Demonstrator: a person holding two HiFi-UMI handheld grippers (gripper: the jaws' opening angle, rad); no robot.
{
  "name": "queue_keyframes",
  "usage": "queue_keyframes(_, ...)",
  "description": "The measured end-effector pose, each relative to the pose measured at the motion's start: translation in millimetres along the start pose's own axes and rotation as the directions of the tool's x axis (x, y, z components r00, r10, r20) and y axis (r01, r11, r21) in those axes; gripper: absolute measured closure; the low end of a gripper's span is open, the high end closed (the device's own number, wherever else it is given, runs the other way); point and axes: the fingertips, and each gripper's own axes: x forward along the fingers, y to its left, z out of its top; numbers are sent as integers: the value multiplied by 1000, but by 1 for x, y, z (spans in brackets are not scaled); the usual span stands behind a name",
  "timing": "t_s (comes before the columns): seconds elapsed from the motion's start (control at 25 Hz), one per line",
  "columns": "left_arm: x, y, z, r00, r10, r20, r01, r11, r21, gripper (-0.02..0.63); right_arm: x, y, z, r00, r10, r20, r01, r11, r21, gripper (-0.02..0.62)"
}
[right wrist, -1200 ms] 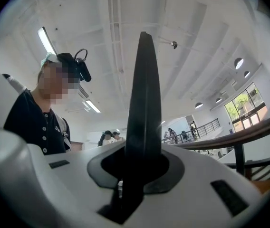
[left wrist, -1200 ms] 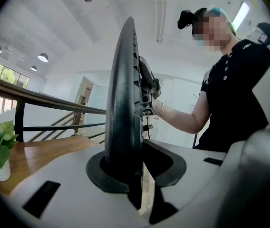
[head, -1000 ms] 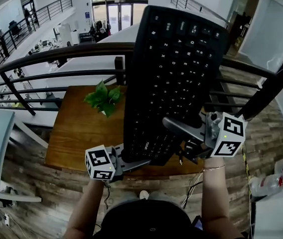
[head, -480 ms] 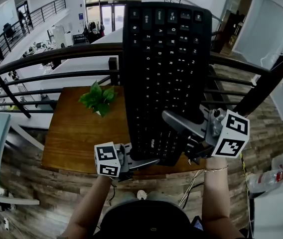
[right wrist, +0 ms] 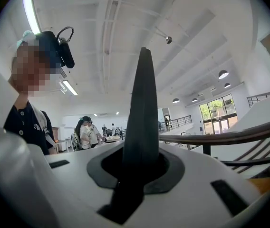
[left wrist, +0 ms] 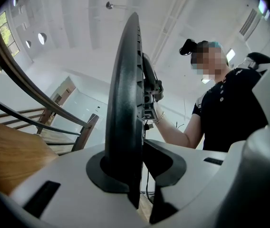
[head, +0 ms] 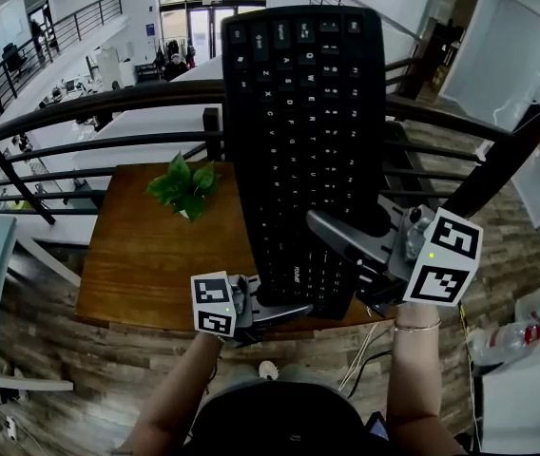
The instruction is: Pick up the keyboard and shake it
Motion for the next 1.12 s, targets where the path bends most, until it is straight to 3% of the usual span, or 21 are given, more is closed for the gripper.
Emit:
queue_keyframes(0.6, 10, -5, -7, 997, -59, 46, 62, 997, -51, 505, 2, 2, -8, 995, -64, -80, 63, 998, -22, 509)
queue_keyframes(0.88, 4, -5, -14, 999, -39, 36, 41, 997, -65, 505, 6, 0, -17, 996, -47, -82, 47, 999, -3, 508)
queue_keyframes(1.12, -7, -7, -21, 1000, 19, 7, -19, 996, -83, 505, 10, 0, -26, 997, -12, -76, 12, 1000, 9, 502)
